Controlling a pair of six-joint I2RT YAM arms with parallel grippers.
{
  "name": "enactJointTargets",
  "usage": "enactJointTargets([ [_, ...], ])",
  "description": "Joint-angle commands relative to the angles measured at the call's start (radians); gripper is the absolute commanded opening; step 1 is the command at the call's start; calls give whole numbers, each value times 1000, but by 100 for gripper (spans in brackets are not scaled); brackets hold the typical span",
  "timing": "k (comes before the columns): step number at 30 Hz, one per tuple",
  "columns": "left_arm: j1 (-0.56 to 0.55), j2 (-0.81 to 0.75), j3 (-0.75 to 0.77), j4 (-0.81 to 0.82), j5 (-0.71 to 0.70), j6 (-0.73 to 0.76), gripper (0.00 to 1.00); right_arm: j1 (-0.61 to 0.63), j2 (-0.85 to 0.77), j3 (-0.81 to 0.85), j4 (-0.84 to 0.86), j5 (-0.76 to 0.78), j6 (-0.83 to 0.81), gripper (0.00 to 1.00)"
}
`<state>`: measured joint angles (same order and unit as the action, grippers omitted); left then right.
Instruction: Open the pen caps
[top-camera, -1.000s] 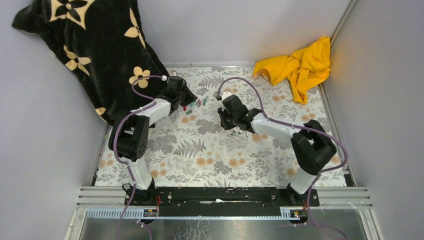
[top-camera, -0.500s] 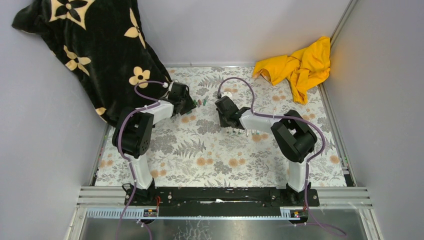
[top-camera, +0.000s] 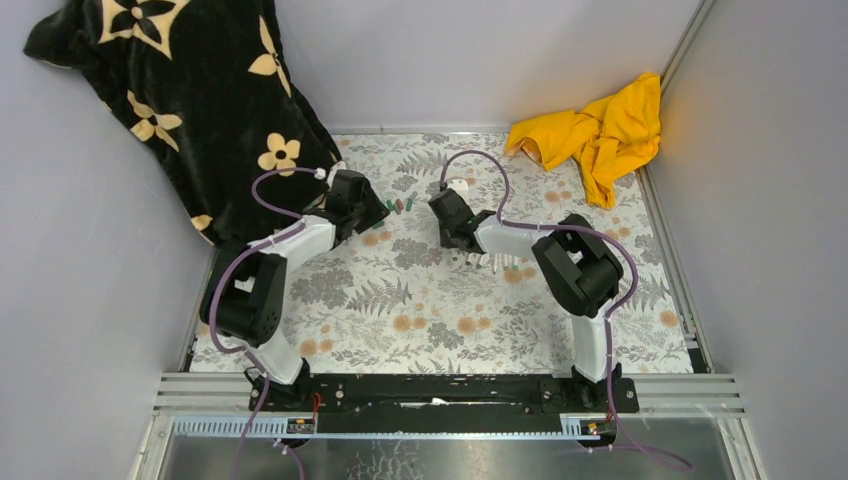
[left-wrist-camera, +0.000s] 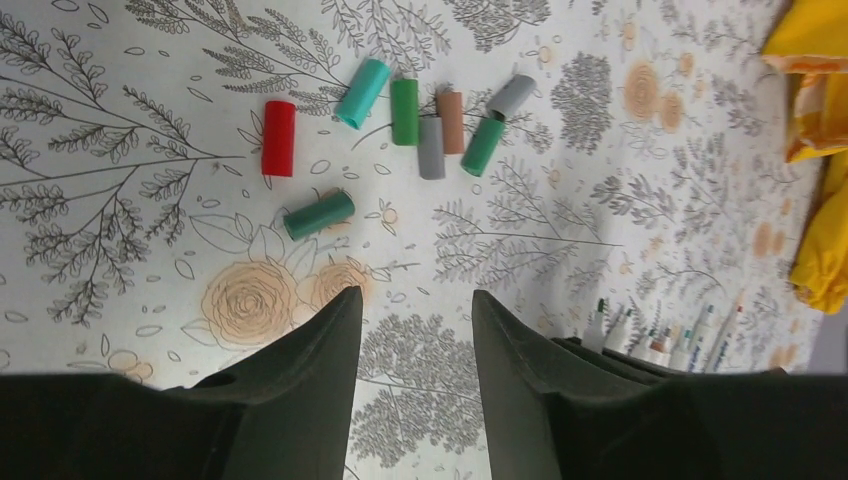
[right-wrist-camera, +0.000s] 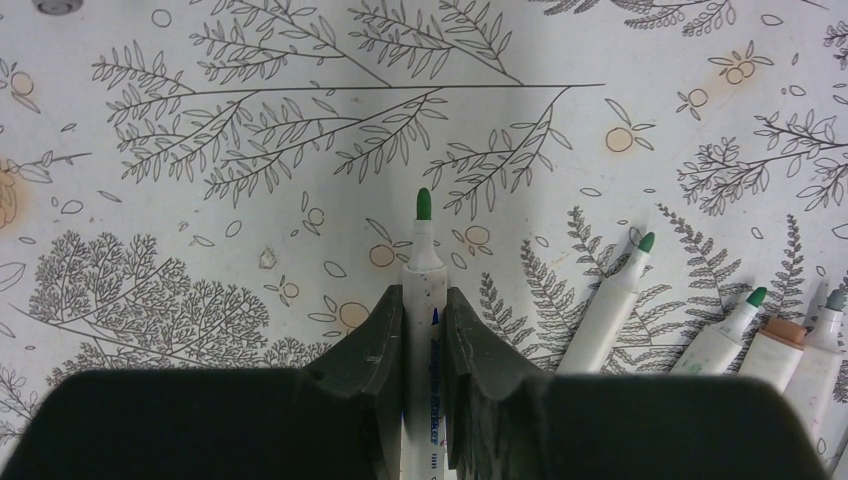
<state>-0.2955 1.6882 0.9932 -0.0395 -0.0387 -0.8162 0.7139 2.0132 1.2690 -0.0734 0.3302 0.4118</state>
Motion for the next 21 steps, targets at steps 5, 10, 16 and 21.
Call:
enactJointTargets([
  [5, -15, -122, -67, 98, 2, -58, 51, -33, 9, -46, -26, 66, 22, 24],
  [10, -32, -151, -78, 105, 7, -68, 51, -38, -14, -103, -19, 76, 26, 29],
  [16, -42, -164, -99, 110, 0, -73, 51, -40, -32, -151, -7, 82, 37, 33],
  [21, -48, -181, -108, 110, -13, -69, 51, -42, -71, -177, 6, 97, 33, 34],
])
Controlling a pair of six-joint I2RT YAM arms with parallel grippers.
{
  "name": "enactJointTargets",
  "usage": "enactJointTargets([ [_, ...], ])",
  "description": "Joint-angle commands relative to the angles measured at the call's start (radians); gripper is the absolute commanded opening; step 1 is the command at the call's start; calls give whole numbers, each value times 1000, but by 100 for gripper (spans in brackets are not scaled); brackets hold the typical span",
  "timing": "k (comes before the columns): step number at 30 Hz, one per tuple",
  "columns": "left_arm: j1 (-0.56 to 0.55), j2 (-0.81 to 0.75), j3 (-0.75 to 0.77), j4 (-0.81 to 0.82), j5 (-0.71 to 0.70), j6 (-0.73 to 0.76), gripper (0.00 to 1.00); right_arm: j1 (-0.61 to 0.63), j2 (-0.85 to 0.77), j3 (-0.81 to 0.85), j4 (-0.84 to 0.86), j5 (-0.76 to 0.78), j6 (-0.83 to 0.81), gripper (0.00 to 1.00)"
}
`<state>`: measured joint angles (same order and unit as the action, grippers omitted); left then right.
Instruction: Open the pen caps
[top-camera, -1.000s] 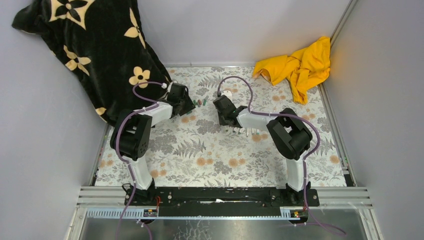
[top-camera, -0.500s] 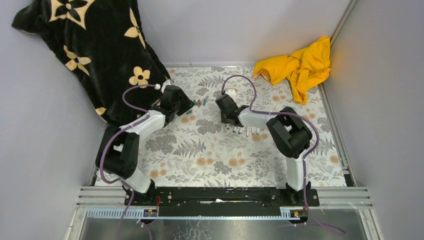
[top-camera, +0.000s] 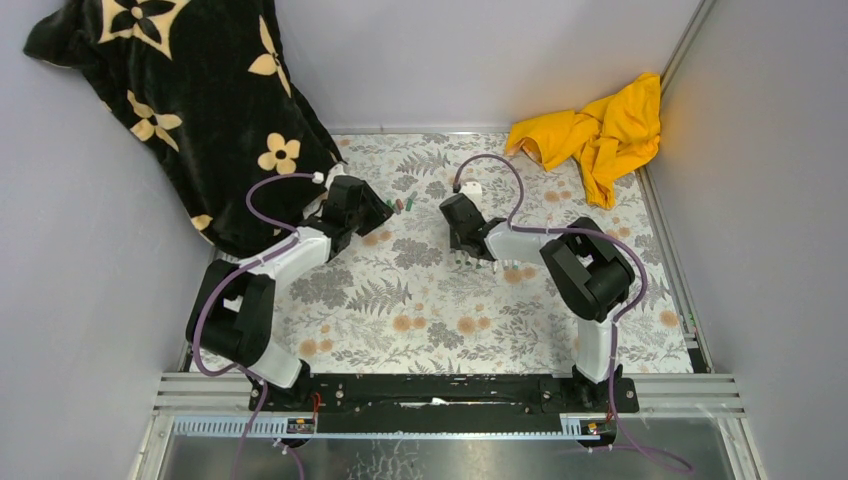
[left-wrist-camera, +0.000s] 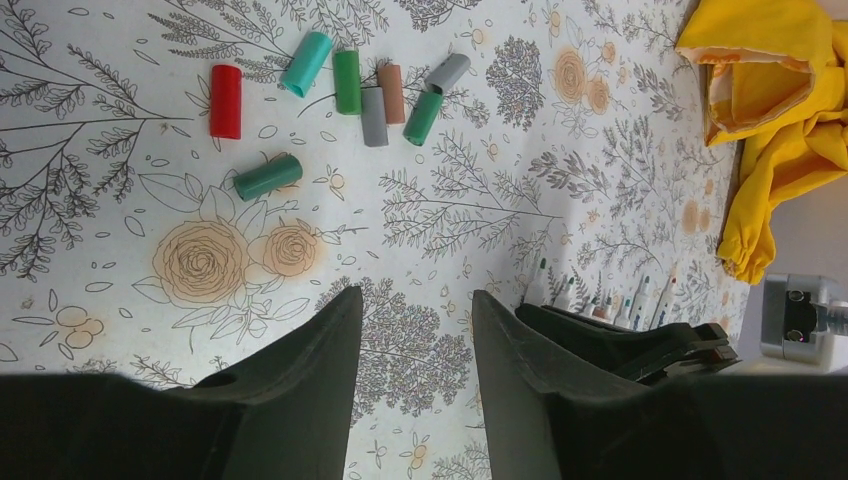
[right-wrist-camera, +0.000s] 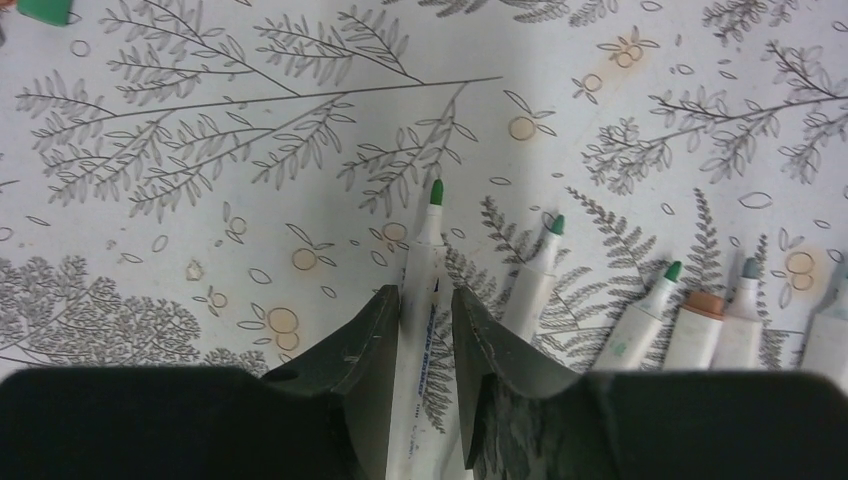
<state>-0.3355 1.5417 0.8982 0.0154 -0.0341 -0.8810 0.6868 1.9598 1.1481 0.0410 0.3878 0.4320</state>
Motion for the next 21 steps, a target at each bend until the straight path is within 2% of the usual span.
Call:
enactJointTargets([
  [1, -9, -41, -13, 54, -27, -2, 51, -14, -30, -59, -105, 45, 4, 34],
  [6, -11, -86, 4, 19, -67, 23, 55, -15, -121, -47, -102, 53, -80, 45],
  [9, -13, -123, 25, -13, -102, 44, 76, -15, -191, -37, -90, 50, -143, 53],
  [10, -13, -132, 36, -39, -112, 53, 80, -15, -212, -25, -96, 51, -165, 56],
  [12, -13, -155, 48, -59, -130, 72, 85, -15, -253, -10, -105, 61, -199, 69],
  [13, -13, -169, 51, -66, -139, 80, 87, -16, -271, 1, -115, 62, -214, 74],
  [15, -14, -200, 56, -78, -158, 97, 88, -18, -296, 23, -141, 65, -238, 76],
  [17, -14, -228, 59, -89, -173, 114, 92, -20, -324, 32, -156, 75, -257, 87],
  [18, -14, -242, 61, -94, -179, 123, 95, -21, -346, 27, -156, 74, -267, 98],
  [21, -15, -283, 61, -116, -207, 151, 99, -23, -404, 1, -161, 72, -284, 100],
])
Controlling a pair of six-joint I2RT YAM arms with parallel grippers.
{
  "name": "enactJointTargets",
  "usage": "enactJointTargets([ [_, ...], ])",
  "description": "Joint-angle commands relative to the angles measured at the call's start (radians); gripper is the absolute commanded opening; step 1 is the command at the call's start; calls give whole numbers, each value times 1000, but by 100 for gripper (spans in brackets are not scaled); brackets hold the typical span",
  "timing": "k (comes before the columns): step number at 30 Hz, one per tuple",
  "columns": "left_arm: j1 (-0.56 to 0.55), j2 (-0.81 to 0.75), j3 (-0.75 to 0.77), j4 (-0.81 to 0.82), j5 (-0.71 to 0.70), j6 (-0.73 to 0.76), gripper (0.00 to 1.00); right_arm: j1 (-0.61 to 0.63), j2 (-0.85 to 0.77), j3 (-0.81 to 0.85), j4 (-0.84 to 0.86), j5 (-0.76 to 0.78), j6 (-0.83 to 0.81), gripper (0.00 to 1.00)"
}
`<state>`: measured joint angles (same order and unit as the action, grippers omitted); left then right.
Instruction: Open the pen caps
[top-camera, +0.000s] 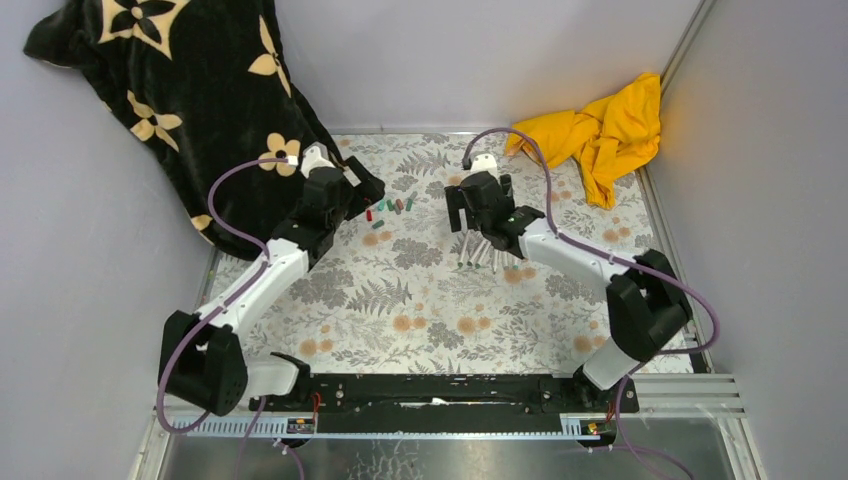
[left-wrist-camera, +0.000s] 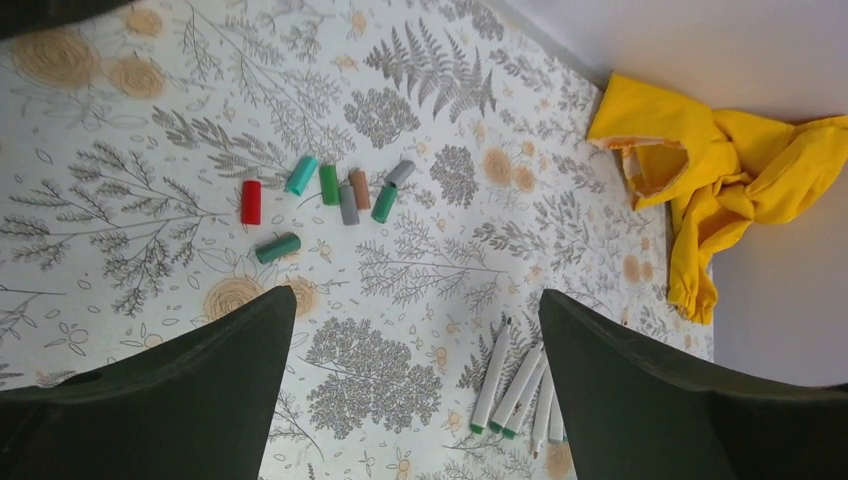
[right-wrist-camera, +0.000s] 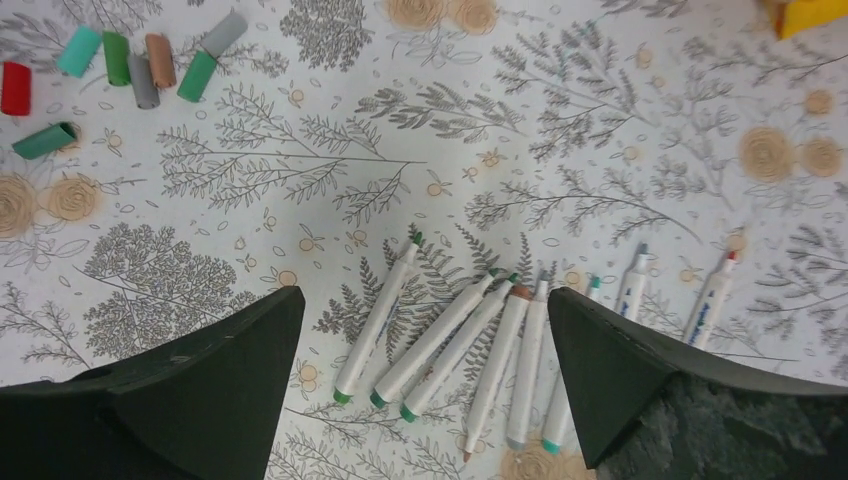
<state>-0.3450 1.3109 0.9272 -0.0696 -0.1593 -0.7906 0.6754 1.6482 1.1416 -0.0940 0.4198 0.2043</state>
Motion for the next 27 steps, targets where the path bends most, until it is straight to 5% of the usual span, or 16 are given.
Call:
enactJointTargets([
  [1, -6, -68, 30, -38, -94, 65, 99, -12, -114, -6, -22, 40, -64, 100],
  [16, -37, -283, -163, -11, -329, 56, 99, -15, -420, -269, 58, 313, -32, 100],
  [27, -45, -343, -275, 53, -376, 61, 99, -16, -437, -340, 68, 382, 13, 100],
])
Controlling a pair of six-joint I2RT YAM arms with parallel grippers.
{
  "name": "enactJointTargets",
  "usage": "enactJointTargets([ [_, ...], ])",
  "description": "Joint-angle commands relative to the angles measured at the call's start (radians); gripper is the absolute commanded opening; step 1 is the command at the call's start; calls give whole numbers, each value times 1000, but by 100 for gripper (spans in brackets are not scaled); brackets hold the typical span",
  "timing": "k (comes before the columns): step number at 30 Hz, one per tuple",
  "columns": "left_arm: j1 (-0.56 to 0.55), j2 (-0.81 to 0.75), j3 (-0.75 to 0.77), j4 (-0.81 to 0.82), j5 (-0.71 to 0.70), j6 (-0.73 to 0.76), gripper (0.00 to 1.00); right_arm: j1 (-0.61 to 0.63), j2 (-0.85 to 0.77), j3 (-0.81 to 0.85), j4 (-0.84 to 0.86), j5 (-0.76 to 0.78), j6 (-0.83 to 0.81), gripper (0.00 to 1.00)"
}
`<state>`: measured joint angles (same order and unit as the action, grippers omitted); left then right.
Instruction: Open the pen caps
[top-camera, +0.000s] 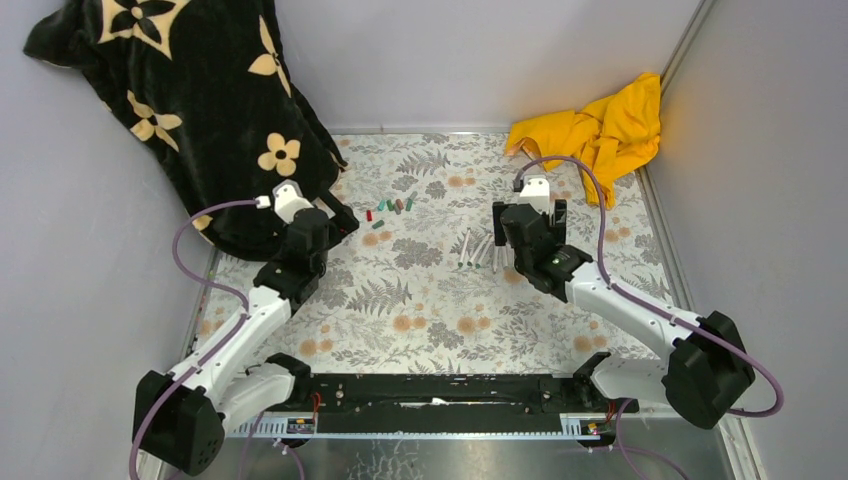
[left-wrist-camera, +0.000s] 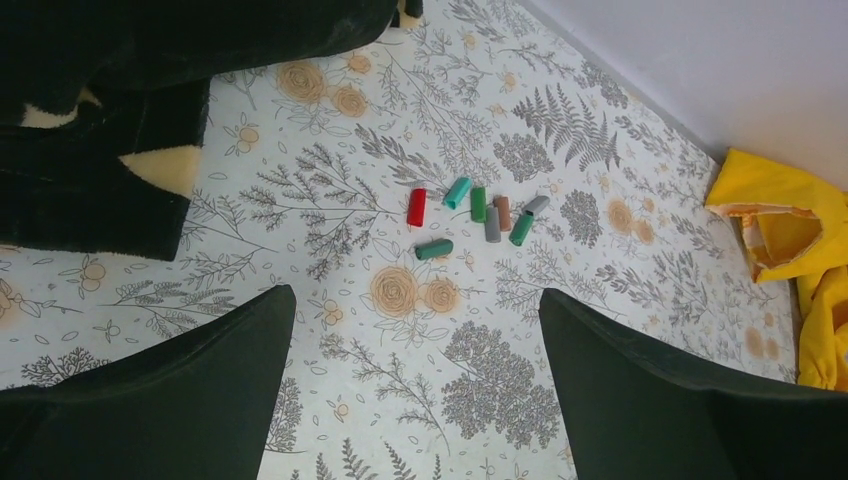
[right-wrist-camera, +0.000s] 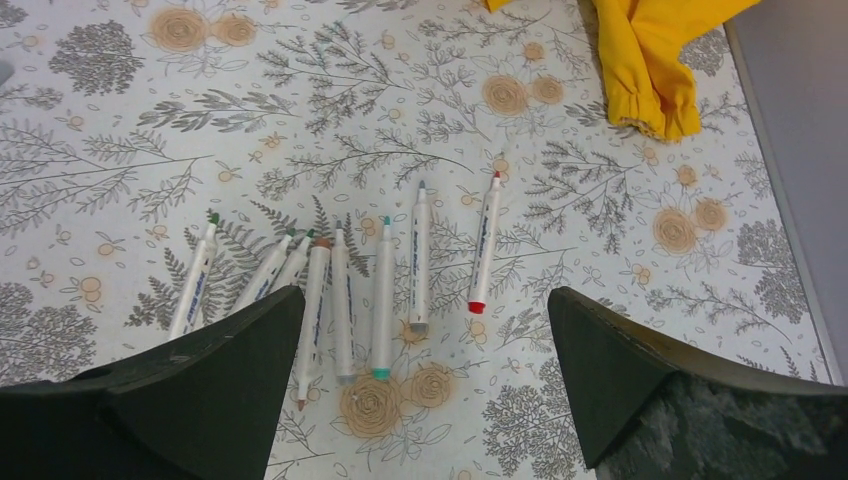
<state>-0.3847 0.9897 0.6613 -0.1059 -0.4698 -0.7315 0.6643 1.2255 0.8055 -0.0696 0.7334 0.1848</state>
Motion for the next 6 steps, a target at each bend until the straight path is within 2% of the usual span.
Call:
enactJointTargets([
  [1, -5, -25, -12, 89, -68, 1, 99, -4, -14, -7, 43, 68, 35, 99],
  [6, -6, -39, -24, 95, -76, -2, 99, -5, -47, -46, 106, 51, 9, 100],
])
